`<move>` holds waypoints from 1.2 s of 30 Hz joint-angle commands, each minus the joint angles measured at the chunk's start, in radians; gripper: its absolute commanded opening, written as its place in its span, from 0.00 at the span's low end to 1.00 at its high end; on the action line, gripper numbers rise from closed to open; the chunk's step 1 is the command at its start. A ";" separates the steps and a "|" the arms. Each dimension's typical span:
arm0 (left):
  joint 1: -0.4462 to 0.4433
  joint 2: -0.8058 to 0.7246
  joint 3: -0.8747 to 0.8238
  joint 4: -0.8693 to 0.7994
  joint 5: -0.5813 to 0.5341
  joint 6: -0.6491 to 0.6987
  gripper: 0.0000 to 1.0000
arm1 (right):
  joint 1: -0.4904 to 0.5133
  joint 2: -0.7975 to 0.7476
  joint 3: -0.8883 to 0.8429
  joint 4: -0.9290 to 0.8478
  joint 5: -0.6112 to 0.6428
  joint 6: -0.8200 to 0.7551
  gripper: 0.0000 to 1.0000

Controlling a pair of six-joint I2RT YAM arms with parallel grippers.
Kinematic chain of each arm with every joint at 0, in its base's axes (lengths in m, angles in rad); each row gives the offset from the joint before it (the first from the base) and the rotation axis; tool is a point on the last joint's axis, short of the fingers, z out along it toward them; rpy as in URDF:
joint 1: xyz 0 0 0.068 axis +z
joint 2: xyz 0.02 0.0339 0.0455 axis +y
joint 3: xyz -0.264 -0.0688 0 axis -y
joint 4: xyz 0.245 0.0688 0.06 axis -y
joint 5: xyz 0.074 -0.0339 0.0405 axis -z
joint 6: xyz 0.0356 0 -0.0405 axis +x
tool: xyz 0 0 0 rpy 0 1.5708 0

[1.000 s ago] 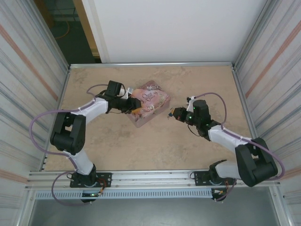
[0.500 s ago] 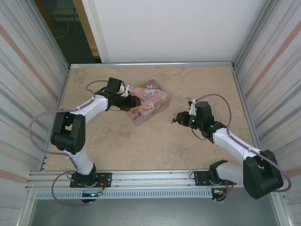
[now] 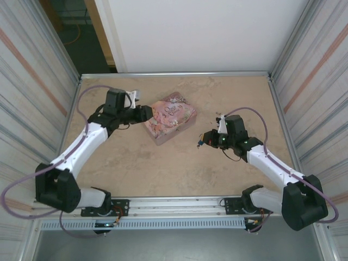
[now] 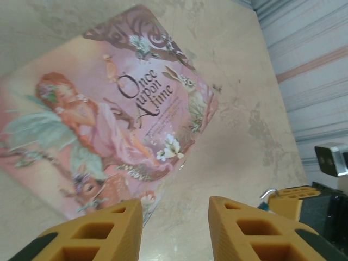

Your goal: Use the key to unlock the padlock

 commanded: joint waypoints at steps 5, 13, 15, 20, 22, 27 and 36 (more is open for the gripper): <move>0.006 -0.236 -0.133 -0.010 -0.209 0.064 0.39 | 0.041 -0.028 0.053 -0.103 -0.024 -0.013 0.00; 0.008 -0.528 -0.277 0.053 -0.361 0.072 0.61 | 0.110 -0.002 0.091 -0.168 -0.004 -0.043 0.00; 0.007 -0.571 -0.302 0.057 -0.371 0.082 0.68 | 0.130 0.014 0.102 -0.182 -0.006 -0.053 0.00; 0.007 -0.598 -0.308 0.029 -0.340 0.107 0.81 | 0.176 0.063 0.131 -0.215 -0.005 -0.072 0.00; 0.008 -0.593 -0.309 0.028 -0.306 0.125 0.87 | 0.194 0.081 0.139 -0.227 -0.007 -0.079 0.00; 0.007 -0.565 -0.298 0.026 -0.229 0.146 0.94 | 0.224 0.126 0.138 -0.247 -0.020 -0.088 0.00; 0.008 -0.554 -0.299 0.026 -0.213 0.141 0.99 | 0.258 0.218 0.142 -0.264 0.004 -0.117 0.00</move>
